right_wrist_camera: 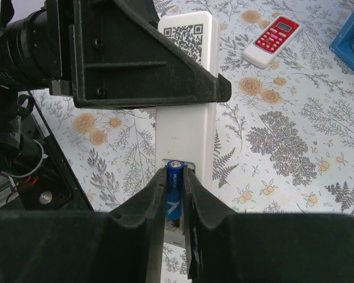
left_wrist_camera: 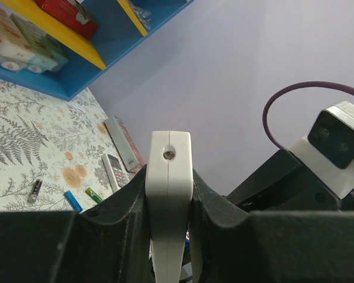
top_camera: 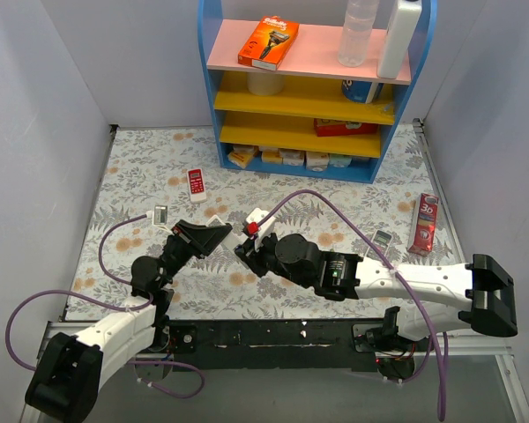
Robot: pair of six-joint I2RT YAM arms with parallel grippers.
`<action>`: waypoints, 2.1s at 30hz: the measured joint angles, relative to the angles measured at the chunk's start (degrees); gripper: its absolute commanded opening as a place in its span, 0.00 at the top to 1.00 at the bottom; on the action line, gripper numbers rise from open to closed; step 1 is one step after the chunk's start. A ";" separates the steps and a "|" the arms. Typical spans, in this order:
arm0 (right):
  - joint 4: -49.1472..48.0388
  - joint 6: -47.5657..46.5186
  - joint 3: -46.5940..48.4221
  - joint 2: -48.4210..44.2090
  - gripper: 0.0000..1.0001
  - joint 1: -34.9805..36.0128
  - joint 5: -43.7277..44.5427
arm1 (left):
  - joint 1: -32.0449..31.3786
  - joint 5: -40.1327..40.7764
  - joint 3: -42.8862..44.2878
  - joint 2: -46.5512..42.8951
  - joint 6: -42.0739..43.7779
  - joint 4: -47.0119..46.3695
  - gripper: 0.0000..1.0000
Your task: Load the batteries into the remote control
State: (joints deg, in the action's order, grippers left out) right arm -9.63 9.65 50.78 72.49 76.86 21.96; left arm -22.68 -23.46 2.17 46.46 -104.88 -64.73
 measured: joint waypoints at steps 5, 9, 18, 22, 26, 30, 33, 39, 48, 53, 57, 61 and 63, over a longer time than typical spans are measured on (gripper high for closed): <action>-0.07 -0.46 0.00 0.09 0.73 0.00 -0.02 | 0.00 0.07 0.00 0.31 -0.24 -0.02 1.00; -0.39 -0.70 0.00 0.26 0.72 0.02 -0.63 | 0.02 0.20 0.00 0.55 -0.61 -0.35 1.00; -0.48 -1.05 0.00 0.63 0.71 0.02 -1.11 | 0.02 0.33 0.00 1.01 -0.85 -0.48 1.00; -0.55 -1.14 0.00 0.63 0.68 0.02 -1.11 | 0.04 0.35 0.00 1.07 -1.05 -0.48 1.00; -0.63 -1.84 0.00 0.63 0.65 0.02 -1.11 | 0.07 0.61 0.00 1.38 -1.57 -0.87 1.00; -0.66 -2.54 0.00 0.57 0.64 0.02 -1.18 | 0.07 0.76 0.00 1.97 -2.10 -1.31 1.00; -0.66 -2.82 0.00 0.35 0.62 0.02 -1.36 | 0.07 0.79 0.00 2.12 -2.38 -1.60 1.00; -0.68 -3.26 0.00 -0.39 0.58 0.07 -2.23 | 0.07 0.90 0.00 2.14 -2.99 -2.56 1.00; -0.55 -4.04 0.00 -0.96 0.54 0.09 -3.19 | 0.02 0.98 0.00 2.14 -3.52 -2.73 1.00; -0.28 -4.42 -0.02 -1.84 0.52 0.09 -3.50 | -0.04 0.98 0.00 1.88 -3.56 -2.40 1.00; -0.20 -4.74 -0.02 -2.54 0.51 0.09 -3.67 | -0.07 1.03 0.00 0.81 -3.32 -1.05 1.00; 0.20 -5.40 -0.02 -2.73 0.51 0.07 -3.39 | -0.07 0.98 0.00 -0.44 -2.67 1.22 1.00; 0.63 -5.62 -0.02 -2.80 0.51 -0.17 -2.97 | -0.09 0.76 0.00 -0.76 -2.60 1.79 1.00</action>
State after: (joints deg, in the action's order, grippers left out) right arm -8.99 4.03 50.76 69.69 76.69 18.98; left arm -22.76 -22.70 2.17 45.69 -107.48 -62.94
